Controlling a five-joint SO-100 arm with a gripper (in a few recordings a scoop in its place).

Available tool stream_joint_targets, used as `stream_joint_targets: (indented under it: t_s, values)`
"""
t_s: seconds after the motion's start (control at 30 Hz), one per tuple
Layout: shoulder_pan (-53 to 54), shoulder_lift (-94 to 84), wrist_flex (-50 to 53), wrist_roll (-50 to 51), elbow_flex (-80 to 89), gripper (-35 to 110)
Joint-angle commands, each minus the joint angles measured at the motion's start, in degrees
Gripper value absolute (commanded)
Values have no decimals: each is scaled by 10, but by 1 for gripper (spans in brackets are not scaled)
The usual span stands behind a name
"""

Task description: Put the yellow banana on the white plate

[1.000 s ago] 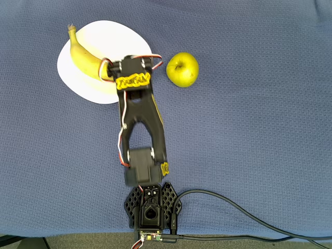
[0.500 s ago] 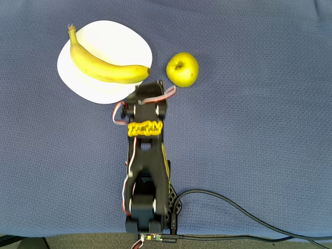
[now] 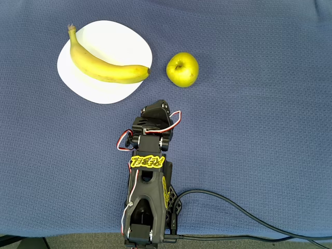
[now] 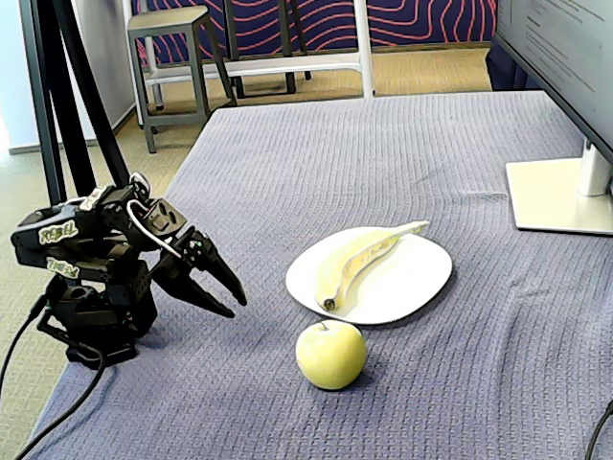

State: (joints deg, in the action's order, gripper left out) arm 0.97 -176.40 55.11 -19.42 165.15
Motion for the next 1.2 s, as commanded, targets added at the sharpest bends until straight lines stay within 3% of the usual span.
stream_joint_targets:
  t_s: [0.0,1.17]
  values:
    - [0,-17,5,29,8,0]
    - [-7,-4,-18,89,40,1]
